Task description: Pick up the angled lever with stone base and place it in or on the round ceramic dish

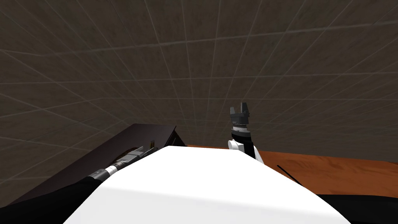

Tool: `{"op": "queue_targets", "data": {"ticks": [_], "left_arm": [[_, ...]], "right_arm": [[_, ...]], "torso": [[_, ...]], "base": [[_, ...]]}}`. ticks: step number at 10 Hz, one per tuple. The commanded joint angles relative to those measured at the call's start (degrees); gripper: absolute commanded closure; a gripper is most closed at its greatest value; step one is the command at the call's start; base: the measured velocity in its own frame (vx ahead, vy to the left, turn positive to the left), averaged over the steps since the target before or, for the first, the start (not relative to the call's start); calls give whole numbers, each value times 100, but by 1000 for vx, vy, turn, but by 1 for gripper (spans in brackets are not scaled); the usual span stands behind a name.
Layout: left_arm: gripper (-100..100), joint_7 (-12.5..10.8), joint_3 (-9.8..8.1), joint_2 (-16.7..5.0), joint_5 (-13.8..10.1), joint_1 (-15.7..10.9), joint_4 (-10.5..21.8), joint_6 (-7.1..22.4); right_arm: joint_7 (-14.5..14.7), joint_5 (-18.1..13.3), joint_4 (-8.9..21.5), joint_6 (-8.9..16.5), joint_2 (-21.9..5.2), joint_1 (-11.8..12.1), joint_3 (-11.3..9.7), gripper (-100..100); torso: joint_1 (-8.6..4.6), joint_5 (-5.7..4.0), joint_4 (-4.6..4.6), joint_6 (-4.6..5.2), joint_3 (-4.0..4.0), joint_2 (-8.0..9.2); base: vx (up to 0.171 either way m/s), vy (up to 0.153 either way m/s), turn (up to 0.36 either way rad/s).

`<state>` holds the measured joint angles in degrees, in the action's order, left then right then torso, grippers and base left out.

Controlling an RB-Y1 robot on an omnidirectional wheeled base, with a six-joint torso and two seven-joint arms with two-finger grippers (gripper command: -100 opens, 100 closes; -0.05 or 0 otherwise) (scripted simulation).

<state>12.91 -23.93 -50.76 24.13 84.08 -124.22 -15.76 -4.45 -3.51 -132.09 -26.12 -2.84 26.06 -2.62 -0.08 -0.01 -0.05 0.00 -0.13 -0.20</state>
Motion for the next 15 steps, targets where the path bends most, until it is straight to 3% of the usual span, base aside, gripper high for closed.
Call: {"op": "queue_targets", "data": {"ticks": [1,2,3,4,8,9,10,11,12,13,15], "left_arm": [[-100,26,105,39,12,-170,169,-13],[-100,42,168,63,19,-272,270,-21],[-100,29,117,46,13,-194,191,-17],[100,30,124,46,13,-205,201,-14],[100,30,124,46,12,-204,198,-15],[0,30,124,46,12,-204,198,-15],[100,5,21,8,2,-34,34,-3],[100,19,57,29,6,-97,101,-17],[0,17,47,28,5,-82,88,-19],[100,21,-14,55,-6,-58,103,-23],[100,17,-59,76,-26,-23,135,-39]], "right_arm": [[0,0,0,0,0,0,0,0],[0,0,0,0,0,-1,0,0],[0,0,0,0,0,0,0,0],[0,0,0,0,0,0,0,0],[0,0,0,0,0,-1,0,0],[0,0,0,0,0,-1,0,0],[0,0,0,0,0,-1,0,0],[0,0,0,0,0,0,0,0],[0,0,0,0,0,-1,0,0],[0,0,0,0,0,-1,0,0],[0,0,1,0,1,-3,0,0]], "torso": [[0,0,0,0,0,0],[-3,0,3,1,6,9],[-6,-1,3,1,6,10],[-5,-1,4,-1,9,15],[4,2,5,0,13,21],[4,2,6,0,13,22],[4,2,6,0,13,22],[5,-1,7,-7,18,31],[5,2,8,-1,18,29],[4,1,7,-1,16,26],[-4,-3,22,-15,61,107]], "base": [[23,-11,-87],[30,-19,-106],[14,-7,-17],[0,0,0],[0,0,0],[0,0,0],[-18,14,123],[-12,7,36],[0,0,0],[-118,-12,70],[-244,-17,62]]}}
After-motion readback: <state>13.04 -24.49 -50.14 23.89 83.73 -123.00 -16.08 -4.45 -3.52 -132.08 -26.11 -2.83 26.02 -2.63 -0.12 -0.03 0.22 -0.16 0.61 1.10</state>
